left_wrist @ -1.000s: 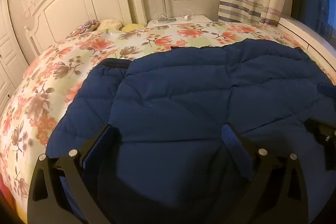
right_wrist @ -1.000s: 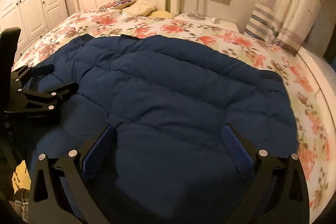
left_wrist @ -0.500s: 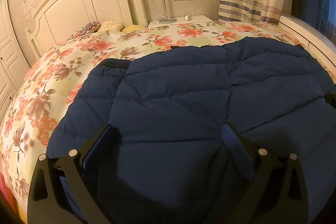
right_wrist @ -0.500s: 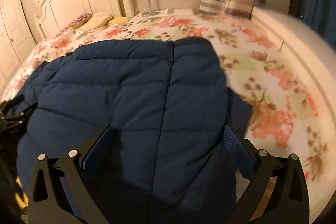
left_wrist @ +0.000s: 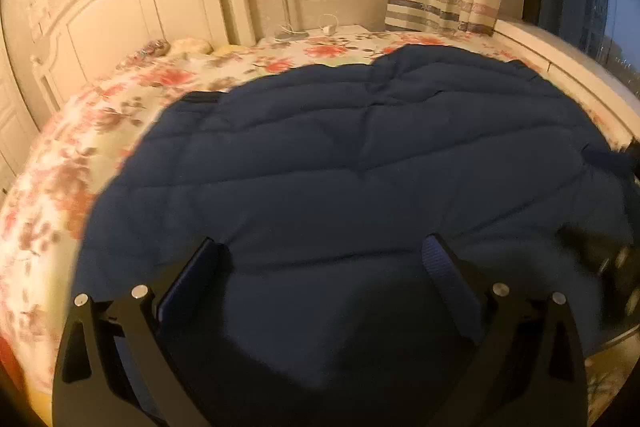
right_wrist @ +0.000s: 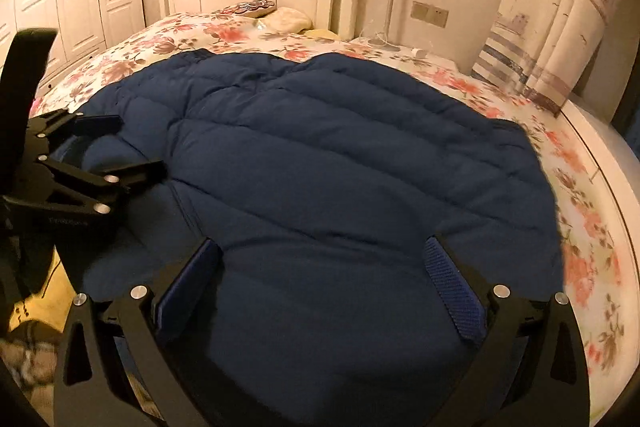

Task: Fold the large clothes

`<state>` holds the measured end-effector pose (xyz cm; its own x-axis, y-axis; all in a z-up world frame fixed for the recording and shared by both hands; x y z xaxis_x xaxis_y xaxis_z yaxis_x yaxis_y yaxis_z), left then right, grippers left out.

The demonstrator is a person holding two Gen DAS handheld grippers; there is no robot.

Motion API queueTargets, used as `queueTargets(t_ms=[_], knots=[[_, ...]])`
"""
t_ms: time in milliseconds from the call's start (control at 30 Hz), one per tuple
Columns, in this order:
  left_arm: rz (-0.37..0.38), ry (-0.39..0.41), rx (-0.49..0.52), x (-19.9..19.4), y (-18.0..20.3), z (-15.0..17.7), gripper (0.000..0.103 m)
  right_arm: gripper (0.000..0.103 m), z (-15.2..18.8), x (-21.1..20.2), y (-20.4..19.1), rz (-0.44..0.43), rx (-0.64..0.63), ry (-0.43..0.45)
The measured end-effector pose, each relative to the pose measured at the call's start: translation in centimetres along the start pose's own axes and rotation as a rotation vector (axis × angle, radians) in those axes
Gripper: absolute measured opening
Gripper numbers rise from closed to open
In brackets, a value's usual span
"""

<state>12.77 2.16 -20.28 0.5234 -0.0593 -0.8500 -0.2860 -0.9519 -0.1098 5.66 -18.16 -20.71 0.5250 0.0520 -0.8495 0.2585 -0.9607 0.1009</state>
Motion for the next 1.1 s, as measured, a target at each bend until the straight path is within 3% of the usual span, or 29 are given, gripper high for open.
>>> queueTargets(t_ms=[200,300,367,500,600,667,867,1100], knots=[[-0.054,0.048,-0.179,-1.6,-7.9,4.7,0.101,0.098,5.6,-2.9,7.0,0.043,0.202,0.048],[-0.034,0.059,-0.196,-1.5,-10.0,6.7,0.101,0.098,9.8,-3.4,11.1,0.019,0.367,0.028],[0.023,0.033,-0.240,-1.1,-10.9,7.4,0.101,0.098,12.2,-4.2,12.6,-0.004,0.453,0.044],[0.076,0.010,-0.272,-0.6,-11.7,7.2,0.101,0.098,16.9,-5.9,11.9,-0.155,0.517,0.080],[0.059,0.014,-0.271,-0.6,-11.4,7.2,0.101,0.087,18.6,-5.5,10.1,-0.324,0.534,0.112],[0.053,0.014,-0.268,-0.6,-11.1,7.1,0.101,0.082,18.4,-5.2,9.1,-0.379,0.519,0.134],[0.062,0.010,-0.265,-0.5,-11.1,6.9,0.101,0.083,16.0,-3.7,8.4,-0.457,0.512,0.137],[0.076,0.006,-0.260,-0.3,-11.1,6.8,0.101,0.083,12.0,-2.6,7.9,-0.429,0.515,0.115]])
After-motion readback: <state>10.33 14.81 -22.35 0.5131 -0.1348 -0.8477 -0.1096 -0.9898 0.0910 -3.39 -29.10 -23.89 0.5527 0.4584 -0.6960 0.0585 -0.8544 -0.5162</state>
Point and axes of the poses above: each gripper's, at about its wrist camera, not at the fingertips, and x roughly the way its jaws point, y to its right, z to its underside, the point moved 4 cm from there along x, roughly the way its jaws point, and after that the axes turned 15 degrees about -y, right-handed, at the moved point
